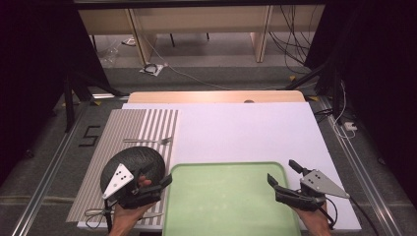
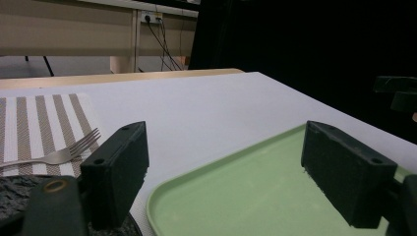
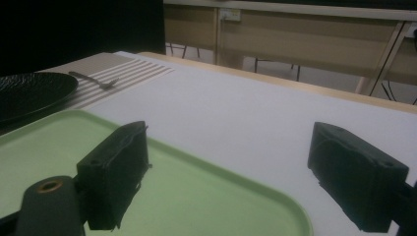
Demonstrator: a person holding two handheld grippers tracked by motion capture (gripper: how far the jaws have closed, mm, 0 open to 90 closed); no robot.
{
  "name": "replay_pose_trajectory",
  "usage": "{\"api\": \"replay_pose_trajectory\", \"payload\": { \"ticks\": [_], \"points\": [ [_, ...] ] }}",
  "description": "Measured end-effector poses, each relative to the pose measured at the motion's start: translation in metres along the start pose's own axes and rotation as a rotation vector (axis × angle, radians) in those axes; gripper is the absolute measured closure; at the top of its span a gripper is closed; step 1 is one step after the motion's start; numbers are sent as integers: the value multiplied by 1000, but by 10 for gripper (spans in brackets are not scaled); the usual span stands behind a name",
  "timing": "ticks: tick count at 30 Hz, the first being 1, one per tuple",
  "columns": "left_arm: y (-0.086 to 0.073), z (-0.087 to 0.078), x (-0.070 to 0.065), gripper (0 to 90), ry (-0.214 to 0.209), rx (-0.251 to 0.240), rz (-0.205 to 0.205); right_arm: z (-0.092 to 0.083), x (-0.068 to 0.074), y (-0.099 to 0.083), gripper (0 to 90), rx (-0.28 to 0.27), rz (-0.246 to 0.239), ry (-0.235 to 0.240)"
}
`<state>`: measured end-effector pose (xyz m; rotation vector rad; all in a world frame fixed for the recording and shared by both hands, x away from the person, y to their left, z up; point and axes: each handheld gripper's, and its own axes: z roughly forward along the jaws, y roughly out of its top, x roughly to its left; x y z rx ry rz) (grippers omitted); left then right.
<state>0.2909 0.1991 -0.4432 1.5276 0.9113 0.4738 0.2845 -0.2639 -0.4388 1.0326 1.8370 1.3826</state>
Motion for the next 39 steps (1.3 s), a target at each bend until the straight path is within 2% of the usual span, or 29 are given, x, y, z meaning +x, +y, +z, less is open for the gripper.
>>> {"api": "replay_pose_trajectory", "payload": {
  "ticks": [14,18,25,30,35,39],
  "points": [
    [2,-1,3,179,15,24,-12,0,-2,-1,170,2,3,9],
    [3,0,1,179,25,47,27,1,-3,-2,170,5,6,10],
    [5,-1,3,179,20,82,26,1,-3,-2,170,6,8,11],
    [8,-4,5,181,24,130,51,0,-2,-2,169,3,0,13],
    [14,-10,10,203,28,208,80,1,0,-2,169,12,-7,16],
    [19,-13,12,202,35,245,95,-1,0,-2,169,11,-8,11]
  ]
}}
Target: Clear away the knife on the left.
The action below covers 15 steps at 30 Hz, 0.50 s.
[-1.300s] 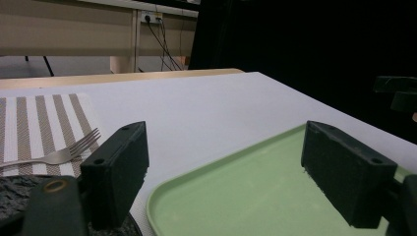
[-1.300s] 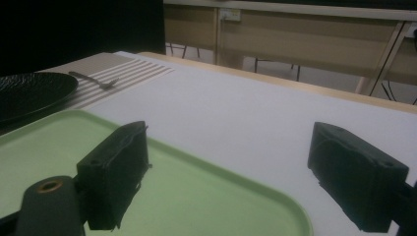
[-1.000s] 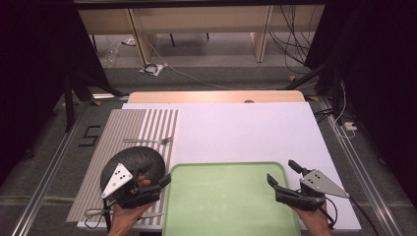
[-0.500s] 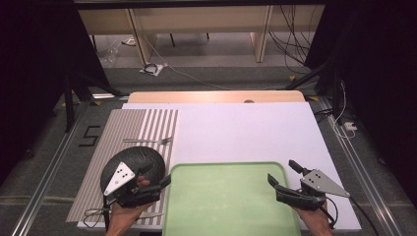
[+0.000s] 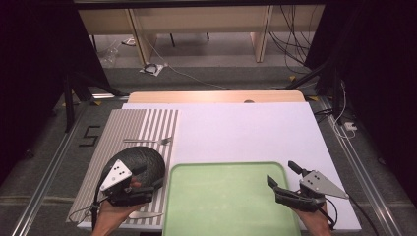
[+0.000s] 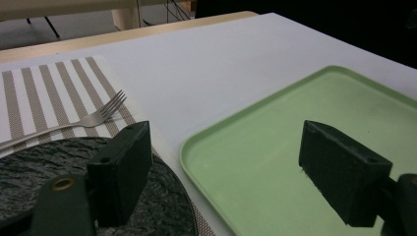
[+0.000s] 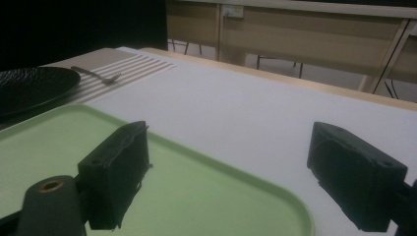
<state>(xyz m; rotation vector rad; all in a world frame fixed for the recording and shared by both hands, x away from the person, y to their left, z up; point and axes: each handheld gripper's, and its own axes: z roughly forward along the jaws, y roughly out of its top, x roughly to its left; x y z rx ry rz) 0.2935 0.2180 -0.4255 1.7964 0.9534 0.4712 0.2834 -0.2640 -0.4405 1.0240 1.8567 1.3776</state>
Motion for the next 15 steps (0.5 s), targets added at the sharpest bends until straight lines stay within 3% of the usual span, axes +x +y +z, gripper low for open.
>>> {"api": "replay_pose_trajectory", "payload": {
  "ticks": [8,15],
  "points": [
    [4,-4,6,199,18,86,52,2,2,0,170,11,-7,0],
    [7,-13,17,197,36,137,60,4,1,-1,172,15,1,2]
  ]
}}
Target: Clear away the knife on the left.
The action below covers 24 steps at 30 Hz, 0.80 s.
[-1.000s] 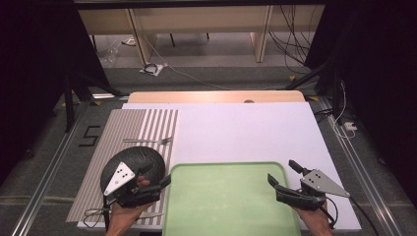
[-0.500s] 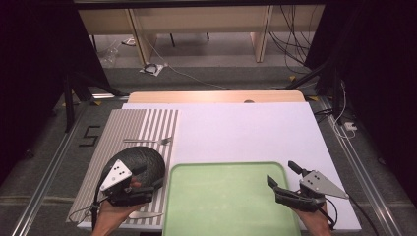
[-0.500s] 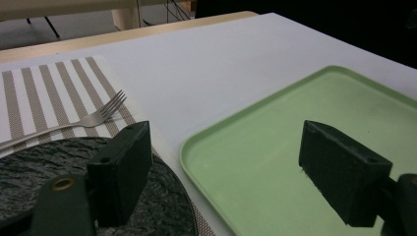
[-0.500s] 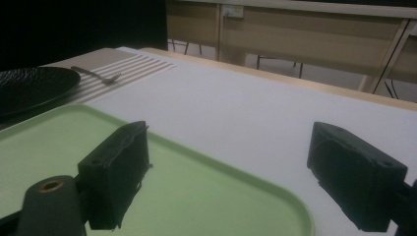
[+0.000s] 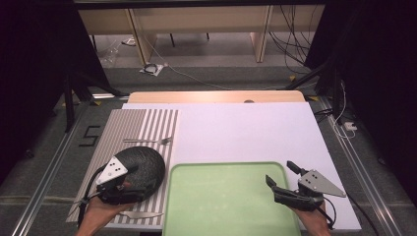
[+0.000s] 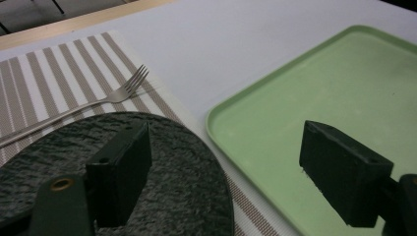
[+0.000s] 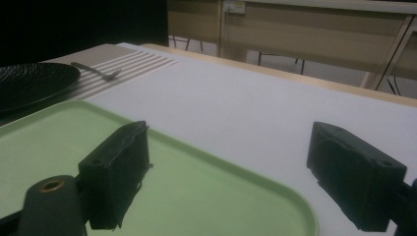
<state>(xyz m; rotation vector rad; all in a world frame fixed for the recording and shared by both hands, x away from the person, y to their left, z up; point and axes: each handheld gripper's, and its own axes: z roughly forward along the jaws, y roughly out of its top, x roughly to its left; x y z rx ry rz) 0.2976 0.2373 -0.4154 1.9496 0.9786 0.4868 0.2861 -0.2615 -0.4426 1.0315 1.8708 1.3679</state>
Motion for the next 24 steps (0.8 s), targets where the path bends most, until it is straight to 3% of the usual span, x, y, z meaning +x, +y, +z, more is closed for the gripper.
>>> {"api": "replay_pose_trajectory", "payload": {
  "ticks": [2,3,24],
  "points": [
    [-1,-1,2,197,0,17,6,0,0,0,173,0,-1,3],
    [-2,-4,5,197,6,47,15,1,1,0,173,5,-7,9],
    [-21,-23,24,207,42,225,28,2,2,0,178,9,-20,21]
  ]
}}
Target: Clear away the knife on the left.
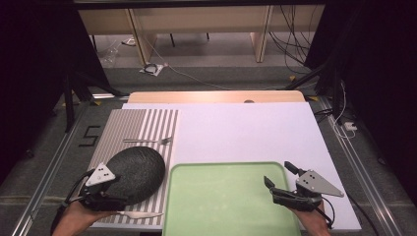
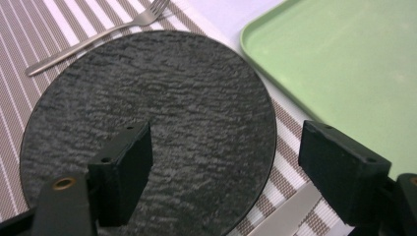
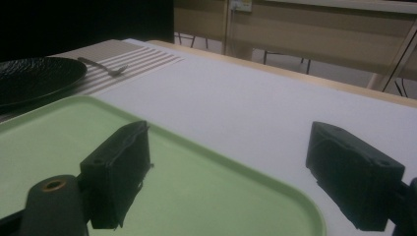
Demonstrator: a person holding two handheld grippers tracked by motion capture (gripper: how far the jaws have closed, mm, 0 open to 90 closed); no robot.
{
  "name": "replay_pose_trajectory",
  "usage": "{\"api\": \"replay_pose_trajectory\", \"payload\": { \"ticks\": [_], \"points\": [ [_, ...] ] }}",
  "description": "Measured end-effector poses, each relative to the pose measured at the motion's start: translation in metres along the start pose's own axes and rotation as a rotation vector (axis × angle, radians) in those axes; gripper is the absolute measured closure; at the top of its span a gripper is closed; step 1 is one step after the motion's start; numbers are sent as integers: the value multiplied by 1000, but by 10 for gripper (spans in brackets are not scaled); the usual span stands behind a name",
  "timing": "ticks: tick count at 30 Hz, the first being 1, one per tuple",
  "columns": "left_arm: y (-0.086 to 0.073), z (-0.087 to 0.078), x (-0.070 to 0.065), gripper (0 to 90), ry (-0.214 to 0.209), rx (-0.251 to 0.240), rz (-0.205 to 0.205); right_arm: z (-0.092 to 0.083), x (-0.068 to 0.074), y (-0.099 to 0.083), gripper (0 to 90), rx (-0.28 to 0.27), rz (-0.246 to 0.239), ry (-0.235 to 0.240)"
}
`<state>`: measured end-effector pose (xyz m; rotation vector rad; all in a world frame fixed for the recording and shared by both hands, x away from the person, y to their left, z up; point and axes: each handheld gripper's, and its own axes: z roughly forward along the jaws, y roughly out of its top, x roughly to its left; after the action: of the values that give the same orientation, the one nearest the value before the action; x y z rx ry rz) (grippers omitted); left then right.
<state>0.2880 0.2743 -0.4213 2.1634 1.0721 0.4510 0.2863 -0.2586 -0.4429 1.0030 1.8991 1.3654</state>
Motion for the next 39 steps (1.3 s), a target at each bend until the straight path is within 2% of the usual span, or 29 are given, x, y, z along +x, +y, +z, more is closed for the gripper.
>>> {"api": "replay_pose_trajectory", "payload": {
  "ticks": [5,9,18,23,35,36,39],
  "points": [
    [-5,-3,2,211,5,28,5,0,1,0,179,-1,0,3],
    [-12,-7,6,215,10,82,4,0,1,0,178,2,-3,7],
    [-23,-11,11,230,22,127,1,0,1,0,179,4,-7,9],
    [-28,-10,12,232,25,168,6,0,1,0,180,6,-7,9],
    [-40,-8,21,252,37,297,12,0,1,0,181,9,-10,10],
    [-40,-8,21,256,37,297,12,0,1,0,182,10,-10,11],
    [-42,-3,22,274,30,351,22,1,1,0,182,12,-9,13]
  ]
}}
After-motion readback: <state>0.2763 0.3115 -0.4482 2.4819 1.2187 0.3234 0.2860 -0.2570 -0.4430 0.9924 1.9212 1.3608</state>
